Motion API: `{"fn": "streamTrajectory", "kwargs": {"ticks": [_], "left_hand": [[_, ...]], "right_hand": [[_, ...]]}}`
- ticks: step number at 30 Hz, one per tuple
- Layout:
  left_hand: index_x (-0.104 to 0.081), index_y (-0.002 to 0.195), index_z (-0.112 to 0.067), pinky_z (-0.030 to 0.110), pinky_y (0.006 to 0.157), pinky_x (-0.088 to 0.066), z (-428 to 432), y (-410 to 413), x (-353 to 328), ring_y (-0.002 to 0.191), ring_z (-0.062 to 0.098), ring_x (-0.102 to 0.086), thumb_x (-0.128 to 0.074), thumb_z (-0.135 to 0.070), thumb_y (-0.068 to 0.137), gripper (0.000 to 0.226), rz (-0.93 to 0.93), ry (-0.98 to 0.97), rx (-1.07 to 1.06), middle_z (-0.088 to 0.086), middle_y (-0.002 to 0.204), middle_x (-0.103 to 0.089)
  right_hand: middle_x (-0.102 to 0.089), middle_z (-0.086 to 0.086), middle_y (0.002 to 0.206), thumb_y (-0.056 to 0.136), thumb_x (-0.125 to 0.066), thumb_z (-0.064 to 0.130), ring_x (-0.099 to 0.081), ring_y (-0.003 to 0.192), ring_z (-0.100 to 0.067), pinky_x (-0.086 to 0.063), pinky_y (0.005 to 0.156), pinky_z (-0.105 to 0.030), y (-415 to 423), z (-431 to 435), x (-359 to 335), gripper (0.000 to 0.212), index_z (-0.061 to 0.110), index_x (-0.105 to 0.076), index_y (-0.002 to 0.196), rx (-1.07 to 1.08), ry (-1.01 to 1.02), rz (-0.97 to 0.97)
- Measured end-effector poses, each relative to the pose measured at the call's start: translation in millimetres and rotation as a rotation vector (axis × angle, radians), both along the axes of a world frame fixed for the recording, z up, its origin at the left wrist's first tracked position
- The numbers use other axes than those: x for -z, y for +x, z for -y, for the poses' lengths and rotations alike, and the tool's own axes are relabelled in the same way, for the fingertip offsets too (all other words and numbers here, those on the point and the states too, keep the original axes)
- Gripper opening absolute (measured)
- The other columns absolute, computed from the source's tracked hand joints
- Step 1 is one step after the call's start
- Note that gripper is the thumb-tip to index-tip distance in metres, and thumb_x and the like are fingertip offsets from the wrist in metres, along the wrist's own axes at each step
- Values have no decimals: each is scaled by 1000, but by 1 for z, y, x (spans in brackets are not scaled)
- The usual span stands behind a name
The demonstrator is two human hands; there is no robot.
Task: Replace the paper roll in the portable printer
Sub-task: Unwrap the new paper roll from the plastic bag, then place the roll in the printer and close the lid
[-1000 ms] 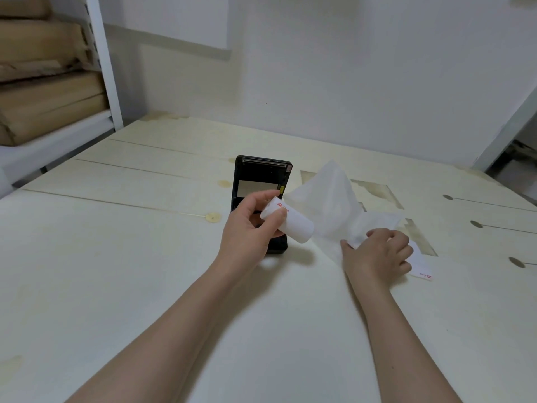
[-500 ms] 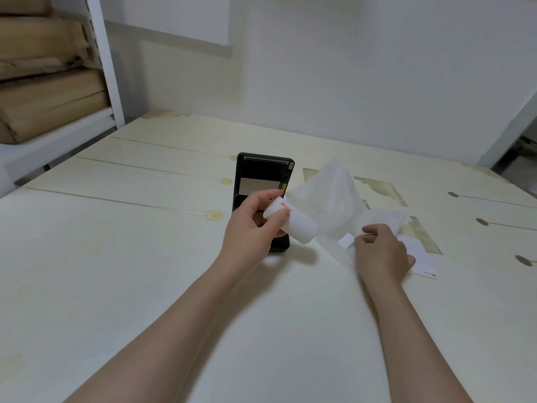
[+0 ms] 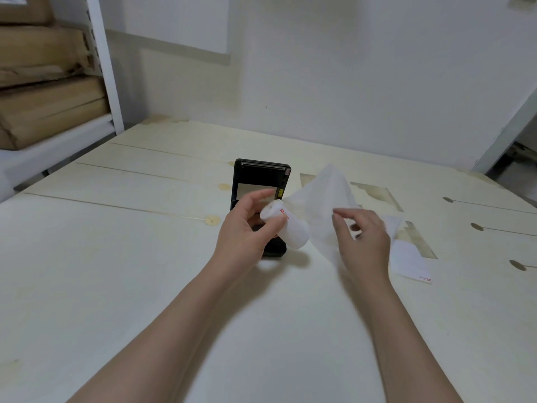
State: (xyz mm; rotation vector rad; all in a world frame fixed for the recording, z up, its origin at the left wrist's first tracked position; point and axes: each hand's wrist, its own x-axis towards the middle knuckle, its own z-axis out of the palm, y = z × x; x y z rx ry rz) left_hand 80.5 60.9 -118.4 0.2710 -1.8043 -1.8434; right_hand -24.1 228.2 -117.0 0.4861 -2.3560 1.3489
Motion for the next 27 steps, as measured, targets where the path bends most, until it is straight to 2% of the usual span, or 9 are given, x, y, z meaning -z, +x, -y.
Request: {"fn": "streamTrajectory", "kwargs": {"ticks": [2,4,7,11,14,16,21,24,27], "left_hand": [[-56,125,-33,29,85,-56,5,2,-4,94,7,-71,-76,-21,83,48,-11,-32,-23,-9,105,-74],[-51,130,-30,26,85,-54,11,4,-7,93,6,-71,-76,-15,84,55,-38,-56,-40,-9,106,-75],[-44,135,-34,20,85,-53,21,8,-10,97,4,-71,-77,-15,83,64,-44,-170,-87,-12,110,-74],[-34,142,-39,6,77,-46,23,10,-14,99,-9,-66,-71,-27,89,66,-41,-423,-202,-26,117,-67],[-32,140,-44,7,76,-46,23,6,-12,100,-8,-63,-73,-26,84,71,-68,-536,-266,-26,118,-56],[-40,138,-38,11,81,-48,24,2,-7,103,-5,-63,-74,-24,83,66,-71,-597,-259,-23,118,-55],[-56,128,-32,31,89,-51,29,-6,3,114,6,-56,-78,-22,76,58,-13,-754,-217,-16,125,-59],[-67,115,-26,36,84,-55,34,-10,7,102,11,-63,-76,-11,77,42,-62,-712,-221,-12,114,-65],[-69,114,-26,27,86,-55,37,-10,6,98,8,-67,-75,-10,80,38,-19,-639,-193,-13,109,-69]], "right_hand": [[-71,9,106,91,-66,22,-61,93,-12,-44,71,-10,15,12,-18,23,28,-68,113,-322,-154,161],[-71,16,111,89,-69,23,-60,97,-5,-46,73,-16,27,24,-30,44,34,-56,130,-551,-31,224],[-63,24,115,87,-71,26,-58,97,-2,-47,74,-17,35,46,-36,67,42,-39,144,-688,142,187],[-62,28,112,89,-67,29,-62,90,7,-49,79,-11,42,67,-33,61,44,-41,143,-664,55,217],[-67,28,102,90,-66,24,-66,87,-1,-57,87,-28,41,74,-24,43,42,-57,129,-582,-53,249],[-70,20,96,91,-64,21,-69,85,-7,-59,86,-36,38,76,-21,33,36,-63,120,-515,-137,303],[-73,-9,106,97,-58,24,-76,87,-22,-61,76,-30,23,71,-22,31,11,-60,125,-383,-489,553],[-68,-20,115,98,-57,24,-74,92,-29,-61,67,-22,16,68,-17,35,1,-59,124,-361,-553,661],[-68,-12,115,97,-58,26,-75,83,-17,-60,73,-23,15,66,-14,34,8,-59,126,-378,-451,605]]}}
